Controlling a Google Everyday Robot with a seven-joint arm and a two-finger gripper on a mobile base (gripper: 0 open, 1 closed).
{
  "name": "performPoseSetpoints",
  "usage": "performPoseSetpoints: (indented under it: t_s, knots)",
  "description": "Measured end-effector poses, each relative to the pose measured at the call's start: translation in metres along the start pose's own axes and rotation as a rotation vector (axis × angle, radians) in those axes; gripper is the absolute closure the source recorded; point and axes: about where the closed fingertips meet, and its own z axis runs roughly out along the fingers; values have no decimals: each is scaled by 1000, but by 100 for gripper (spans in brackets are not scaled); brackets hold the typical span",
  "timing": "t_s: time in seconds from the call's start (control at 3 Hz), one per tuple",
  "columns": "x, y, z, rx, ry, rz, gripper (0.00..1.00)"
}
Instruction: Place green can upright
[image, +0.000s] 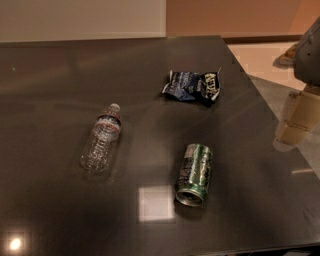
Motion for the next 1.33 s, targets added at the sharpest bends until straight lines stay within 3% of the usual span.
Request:
performPoseSetpoints:
  t_s: [0.33, 0.67, 1.33]
  knots:
    - [0, 0, 0, 0, 0, 0, 0]
    - [-9, 0, 2, -13, -14, -63, 0]
    - [-65, 0, 32, -99, -79, -328, 0]
